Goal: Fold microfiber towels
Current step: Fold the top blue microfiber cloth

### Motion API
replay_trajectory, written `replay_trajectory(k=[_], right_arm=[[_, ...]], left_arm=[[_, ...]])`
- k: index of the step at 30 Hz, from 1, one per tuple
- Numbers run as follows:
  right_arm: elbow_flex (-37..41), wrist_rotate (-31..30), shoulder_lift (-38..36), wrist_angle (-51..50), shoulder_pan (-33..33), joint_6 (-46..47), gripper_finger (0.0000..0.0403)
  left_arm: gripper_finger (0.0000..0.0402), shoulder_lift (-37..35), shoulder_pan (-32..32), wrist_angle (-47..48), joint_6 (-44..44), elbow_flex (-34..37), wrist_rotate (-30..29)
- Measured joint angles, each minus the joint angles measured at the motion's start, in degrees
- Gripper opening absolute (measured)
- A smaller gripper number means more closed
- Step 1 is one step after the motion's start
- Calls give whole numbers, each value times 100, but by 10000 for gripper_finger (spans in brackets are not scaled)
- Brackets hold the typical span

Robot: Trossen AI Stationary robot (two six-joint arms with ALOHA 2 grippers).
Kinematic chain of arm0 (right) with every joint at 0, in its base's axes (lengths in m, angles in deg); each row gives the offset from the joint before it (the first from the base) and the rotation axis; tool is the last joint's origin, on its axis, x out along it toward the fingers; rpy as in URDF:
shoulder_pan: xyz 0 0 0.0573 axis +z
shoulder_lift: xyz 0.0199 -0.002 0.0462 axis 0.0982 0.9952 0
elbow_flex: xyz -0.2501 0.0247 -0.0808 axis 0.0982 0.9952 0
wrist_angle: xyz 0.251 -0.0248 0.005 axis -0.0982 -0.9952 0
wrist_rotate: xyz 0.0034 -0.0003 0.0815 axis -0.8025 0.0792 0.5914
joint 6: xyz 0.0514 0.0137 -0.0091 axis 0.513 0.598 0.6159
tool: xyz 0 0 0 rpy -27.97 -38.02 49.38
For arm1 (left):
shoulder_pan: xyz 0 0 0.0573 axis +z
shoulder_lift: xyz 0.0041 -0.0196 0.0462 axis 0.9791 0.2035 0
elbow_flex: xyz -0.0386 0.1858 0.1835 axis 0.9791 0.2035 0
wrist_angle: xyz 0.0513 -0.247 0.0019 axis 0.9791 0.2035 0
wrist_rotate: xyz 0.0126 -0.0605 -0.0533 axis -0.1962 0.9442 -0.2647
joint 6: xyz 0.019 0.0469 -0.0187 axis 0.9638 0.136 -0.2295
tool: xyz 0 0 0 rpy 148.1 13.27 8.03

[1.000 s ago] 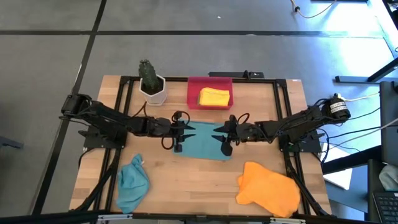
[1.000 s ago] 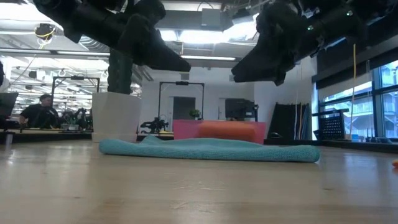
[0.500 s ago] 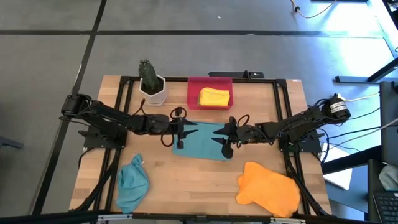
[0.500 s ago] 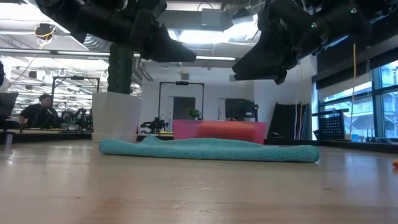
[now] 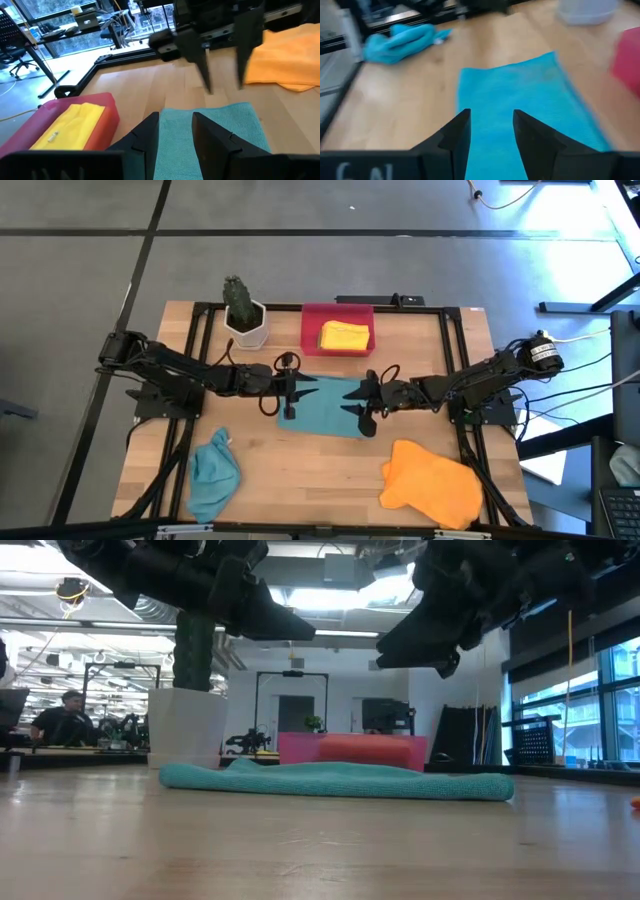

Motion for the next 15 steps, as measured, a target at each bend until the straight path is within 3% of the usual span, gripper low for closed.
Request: replay_trajectory(k=[15], right_arm=[[-107,126,2,-9,136,-28,149]], left_arm=[[106,-2,0,0,0,0,0]])
